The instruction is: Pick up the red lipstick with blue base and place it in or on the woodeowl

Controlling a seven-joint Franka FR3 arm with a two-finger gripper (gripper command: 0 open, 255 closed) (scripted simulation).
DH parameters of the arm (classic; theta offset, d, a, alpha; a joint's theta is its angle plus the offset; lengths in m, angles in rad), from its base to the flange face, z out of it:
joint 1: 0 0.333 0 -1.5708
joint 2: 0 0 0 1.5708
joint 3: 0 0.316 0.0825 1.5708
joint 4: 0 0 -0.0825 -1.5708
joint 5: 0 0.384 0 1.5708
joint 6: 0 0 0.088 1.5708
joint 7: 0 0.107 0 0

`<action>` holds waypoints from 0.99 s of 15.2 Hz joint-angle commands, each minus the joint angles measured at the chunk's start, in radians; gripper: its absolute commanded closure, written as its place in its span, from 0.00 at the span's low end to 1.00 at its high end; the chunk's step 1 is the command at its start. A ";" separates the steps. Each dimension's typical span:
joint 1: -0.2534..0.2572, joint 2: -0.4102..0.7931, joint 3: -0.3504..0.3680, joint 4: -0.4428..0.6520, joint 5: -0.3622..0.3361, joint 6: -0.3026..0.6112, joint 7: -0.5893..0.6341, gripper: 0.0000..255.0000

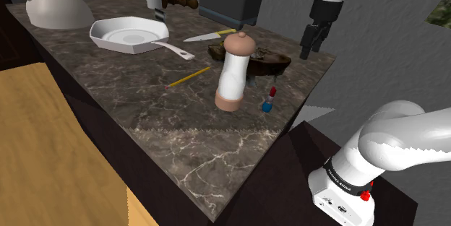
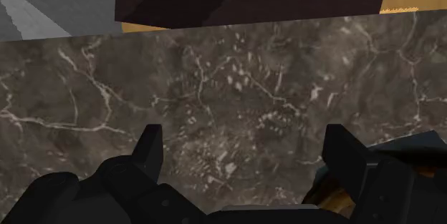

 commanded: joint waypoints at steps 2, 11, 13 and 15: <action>0.011 -0.003 0.019 -0.001 0.018 -0.007 0.018 0.00; 0.109 0.017 0.190 0.031 0.187 -0.054 0.186 0.00; 0.129 0.033 0.227 0.048 0.224 -0.060 0.224 0.00; 0.147 0.052 0.265 0.069 0.260 -0.064 0.261 0.00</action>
